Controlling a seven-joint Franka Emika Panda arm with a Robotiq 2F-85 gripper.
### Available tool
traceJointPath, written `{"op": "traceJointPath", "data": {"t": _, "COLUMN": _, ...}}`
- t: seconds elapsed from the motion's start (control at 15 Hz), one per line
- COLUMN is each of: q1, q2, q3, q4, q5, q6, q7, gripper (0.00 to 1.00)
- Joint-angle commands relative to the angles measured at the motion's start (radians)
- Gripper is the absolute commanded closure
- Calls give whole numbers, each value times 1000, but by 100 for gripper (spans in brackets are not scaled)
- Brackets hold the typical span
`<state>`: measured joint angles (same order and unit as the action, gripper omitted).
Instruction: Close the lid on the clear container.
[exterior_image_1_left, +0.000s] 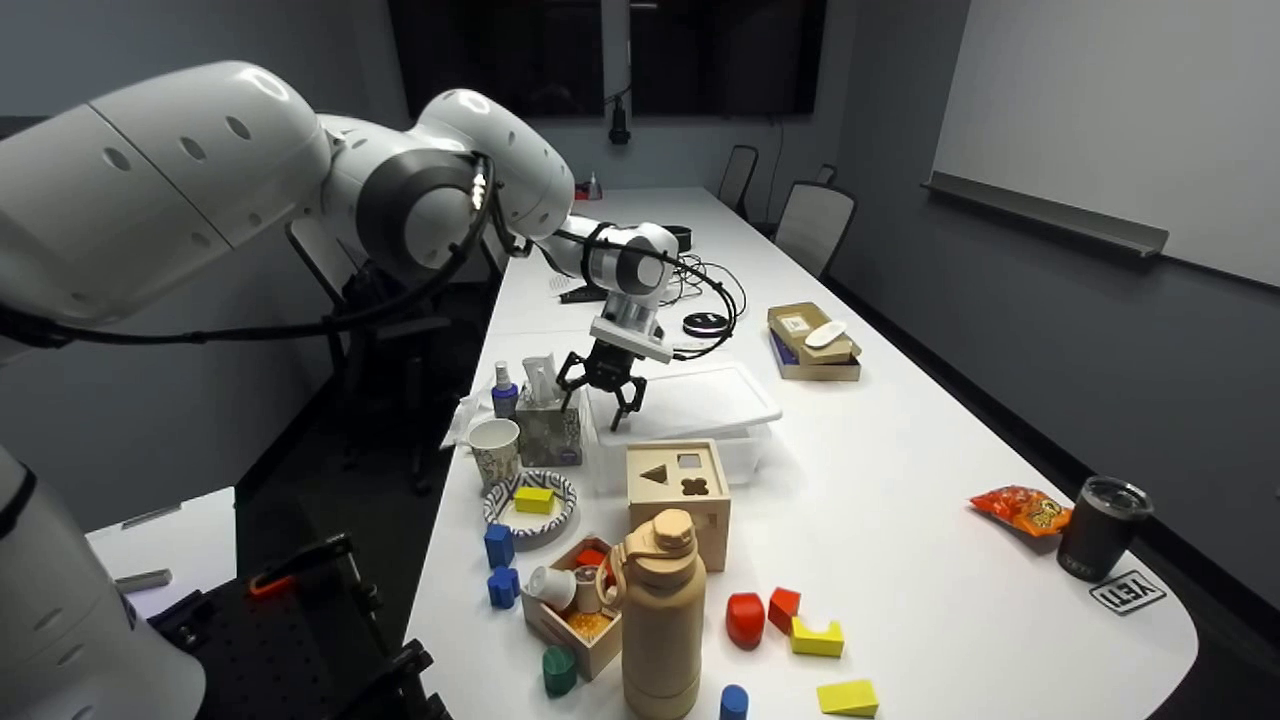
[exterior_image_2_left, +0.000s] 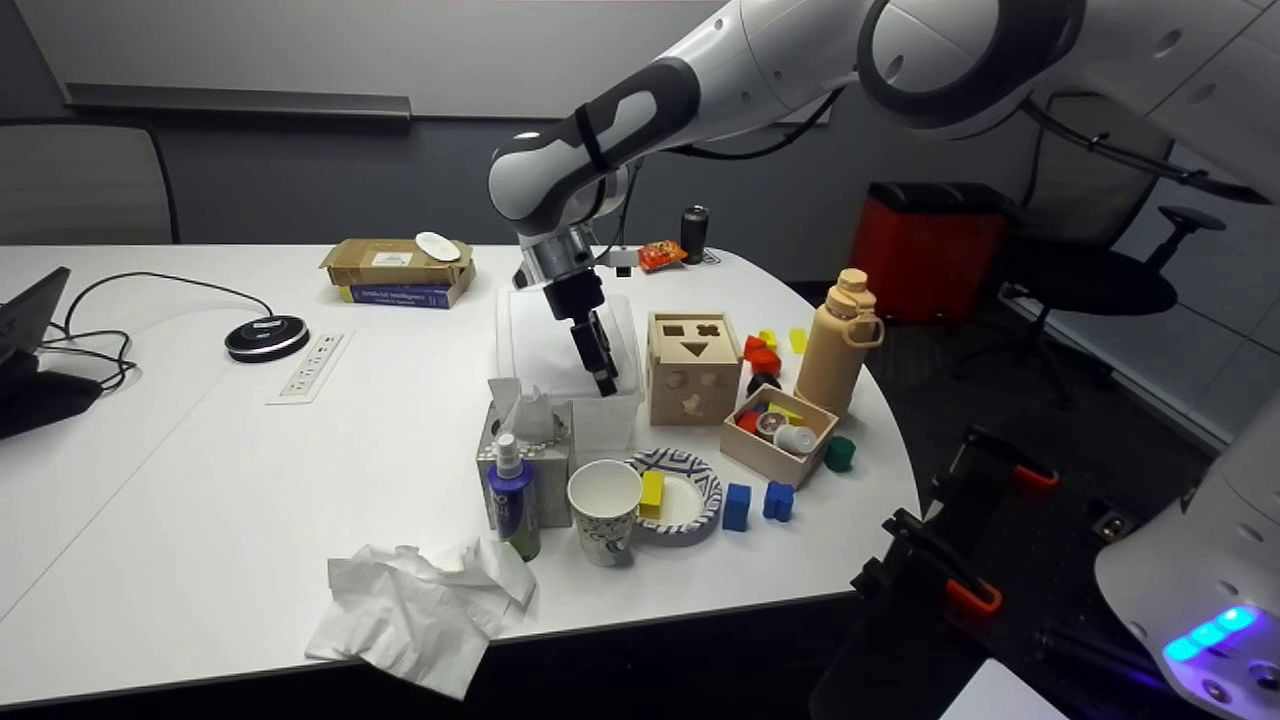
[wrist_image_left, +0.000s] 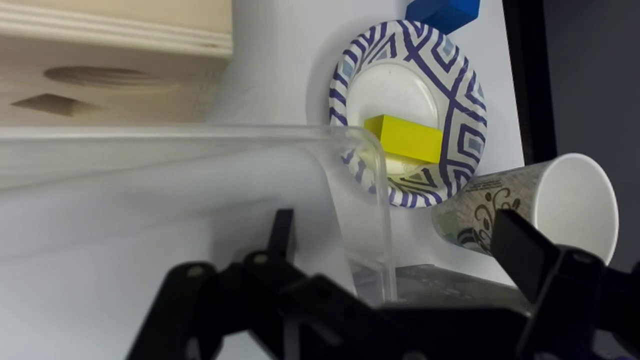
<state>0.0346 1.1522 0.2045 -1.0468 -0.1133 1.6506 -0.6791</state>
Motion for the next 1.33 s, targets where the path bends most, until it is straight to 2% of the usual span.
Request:
{"op": "traceJointPath", "data": {"t": 0.0, "q1": 0, "q2": -57, "q3": 5, "q4": -68, "q5": 6, "q6": -33, "q7": 13, "gripper": 0}}
{"op": "traceJointPath", "data": {"t": 1.27, "q1": 3, "q2": -85, "q3": 20, "q4": -67, "q5": 2, "q6": -150, "q7": 21, "gripper": 0}}
